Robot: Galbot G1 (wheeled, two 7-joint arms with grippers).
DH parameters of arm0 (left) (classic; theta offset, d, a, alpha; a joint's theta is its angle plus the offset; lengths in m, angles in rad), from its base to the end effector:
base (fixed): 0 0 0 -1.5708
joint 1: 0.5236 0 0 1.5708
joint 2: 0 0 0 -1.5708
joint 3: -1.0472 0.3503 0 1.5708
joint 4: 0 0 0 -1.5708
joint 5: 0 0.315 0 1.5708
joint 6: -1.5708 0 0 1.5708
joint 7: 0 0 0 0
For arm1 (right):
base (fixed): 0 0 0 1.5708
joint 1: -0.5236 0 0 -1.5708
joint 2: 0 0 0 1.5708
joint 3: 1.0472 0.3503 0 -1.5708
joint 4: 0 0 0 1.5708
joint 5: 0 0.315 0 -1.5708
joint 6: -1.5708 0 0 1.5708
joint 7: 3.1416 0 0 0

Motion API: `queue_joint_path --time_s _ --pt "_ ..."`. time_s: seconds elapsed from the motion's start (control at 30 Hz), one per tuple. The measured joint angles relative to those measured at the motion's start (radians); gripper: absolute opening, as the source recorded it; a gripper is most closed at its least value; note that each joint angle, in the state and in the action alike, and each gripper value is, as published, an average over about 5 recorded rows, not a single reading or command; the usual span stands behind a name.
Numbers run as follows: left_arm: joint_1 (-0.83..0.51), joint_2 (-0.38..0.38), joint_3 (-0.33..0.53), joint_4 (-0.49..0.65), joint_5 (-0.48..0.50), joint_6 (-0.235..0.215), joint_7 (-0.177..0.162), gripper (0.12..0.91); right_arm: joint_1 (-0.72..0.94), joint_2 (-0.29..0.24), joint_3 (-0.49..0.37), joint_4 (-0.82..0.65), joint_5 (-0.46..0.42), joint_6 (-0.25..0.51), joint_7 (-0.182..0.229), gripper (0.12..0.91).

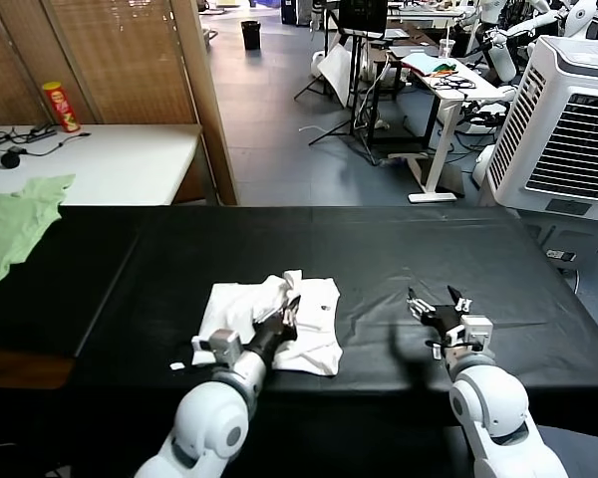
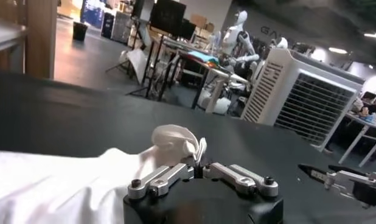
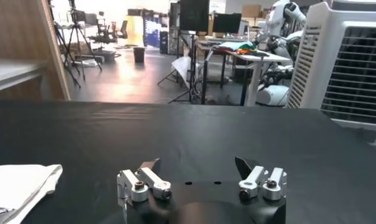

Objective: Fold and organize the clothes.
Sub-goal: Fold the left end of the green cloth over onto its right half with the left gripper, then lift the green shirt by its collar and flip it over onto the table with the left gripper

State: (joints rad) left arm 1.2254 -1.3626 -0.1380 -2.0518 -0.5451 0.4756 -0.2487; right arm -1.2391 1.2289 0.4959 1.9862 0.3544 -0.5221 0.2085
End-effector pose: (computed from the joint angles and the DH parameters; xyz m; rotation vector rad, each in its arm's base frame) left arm 0.2153 -0.0605 -0.2642 -0.4779 -2.7135 0.4055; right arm 0.2422 -0.0673 -0.2640 -0.0550 -2.8124 0.0625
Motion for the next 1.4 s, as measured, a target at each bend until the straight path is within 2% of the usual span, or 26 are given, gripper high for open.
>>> queue_joint_path --time_s 0.2,0.3,0.4,0.53,0.6,0.67,0.73,0.87,1.03,1.17,1.4 --pt "0.001 -0.030 0.004 0.027 0.029 -0.013 -0.001 0.156 0.007 0.001 -0.015 -0.003 -0.002 0.001 -0.002 0.798" --pt "0.003 -0.047 0.006 0.043 0.035 -0.021 -0.001 0.201 0.011 0.000 -0.025 -0.005 -0.002 0.002 -0.009 0.798" --pt "0.009 -0.070 0.012 0.058 0.012 -0.025 -0.002 0.338 0.019 0.000 -0.037 -0.009 -0.002 0.007 -0.023 0.798" --pt "0.019 -0.114 0.016 0.065 -0.052 -0.019 -0.021 0.573 0.035 0.003 -0.063 -0.018 0.000 0.011 -0.048 0.798" --pt "0.023 -0.137 0.012 0.059 -0.054 -0.018 -0.025 0.669 0.045 0.001 -0.081 -0.024 0.002 0.011 -0.066 0.798" --pt "0.025 -0.147 0.003 0.045 -0.026 -0.022 -0.012 0.746 0.058 -0.005 -0.105 -0.031 0.002 0.014 -0.091 0.798" --pt "0.027 -0.139 -0.016 0.025 0.006 -0.029 0.007 0.781 0.074 -0.010 -0.139 -0.037 0.002 0.018 -0.122 0.798" --pt "0.044 -0.073 -0.083 -0.015 0.058 -0.050 0.039 0.797 0.114 -0.011 -0.224 -0.044 0.000 0.019 -0.180 0.798" --pt "0.086 0.032 -0.186 -0.048 0.079 -0.064 0.055 0.798 0.148 -0.001 -0.331 -0.053 -0.040 -0.006 -0.191 0.798" --pt "0.118 0.067 -0.246 -0.048 0.103 -0.075 0.061 0.798 0.145 -0.001 -0.380 -0.060 -0.130 -0.057 -0.157 0.798" --pt "0.128 0.083 -0.312 -0.015 0.102 -0.094 0.083 0.798 0.096 -0.010 -0.376 -0.036 -0.275 -0.103 -0.068 0.798"
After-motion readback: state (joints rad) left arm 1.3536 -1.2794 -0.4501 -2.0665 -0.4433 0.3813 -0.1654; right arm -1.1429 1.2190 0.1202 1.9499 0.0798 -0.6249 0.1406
